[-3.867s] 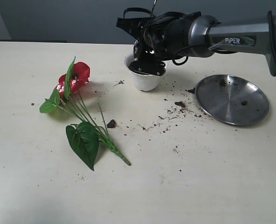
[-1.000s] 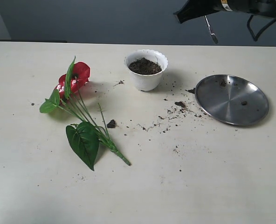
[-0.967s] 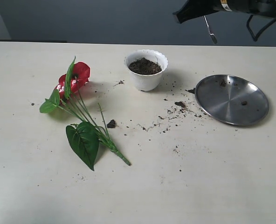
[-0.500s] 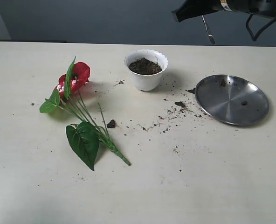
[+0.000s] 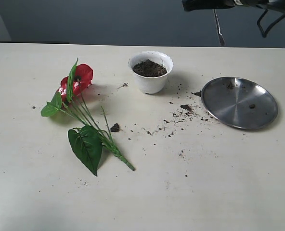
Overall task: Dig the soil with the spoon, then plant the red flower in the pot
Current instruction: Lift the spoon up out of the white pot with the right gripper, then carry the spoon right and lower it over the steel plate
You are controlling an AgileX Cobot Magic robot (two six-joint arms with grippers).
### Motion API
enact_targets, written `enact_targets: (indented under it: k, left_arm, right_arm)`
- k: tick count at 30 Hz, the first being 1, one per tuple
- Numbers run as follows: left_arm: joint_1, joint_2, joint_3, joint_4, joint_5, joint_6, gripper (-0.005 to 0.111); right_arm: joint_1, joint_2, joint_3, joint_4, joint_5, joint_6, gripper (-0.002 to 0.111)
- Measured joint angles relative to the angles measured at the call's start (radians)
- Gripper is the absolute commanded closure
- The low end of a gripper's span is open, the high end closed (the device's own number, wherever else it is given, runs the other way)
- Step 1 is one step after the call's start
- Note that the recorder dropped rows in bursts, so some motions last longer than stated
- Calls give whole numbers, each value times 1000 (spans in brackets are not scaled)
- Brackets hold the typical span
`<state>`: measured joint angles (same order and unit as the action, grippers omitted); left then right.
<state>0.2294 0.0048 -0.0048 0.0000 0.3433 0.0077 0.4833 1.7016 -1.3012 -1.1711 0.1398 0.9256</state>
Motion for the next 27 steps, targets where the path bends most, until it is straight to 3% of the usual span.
enact_targets:
  k: [10,20,27]
  left_arm:
    - [0,0,0,0,0,0,106]
    - [0,0,0,0,0,0,106]
    - [0,0,0,0,0,0,106]
  right_arm:
    - [-15,-155,-73,49,-7,36,109]
    - [-197,-326,-73,75,11,28,109]
    - [-227,-351,-75,95,149,-66,109]
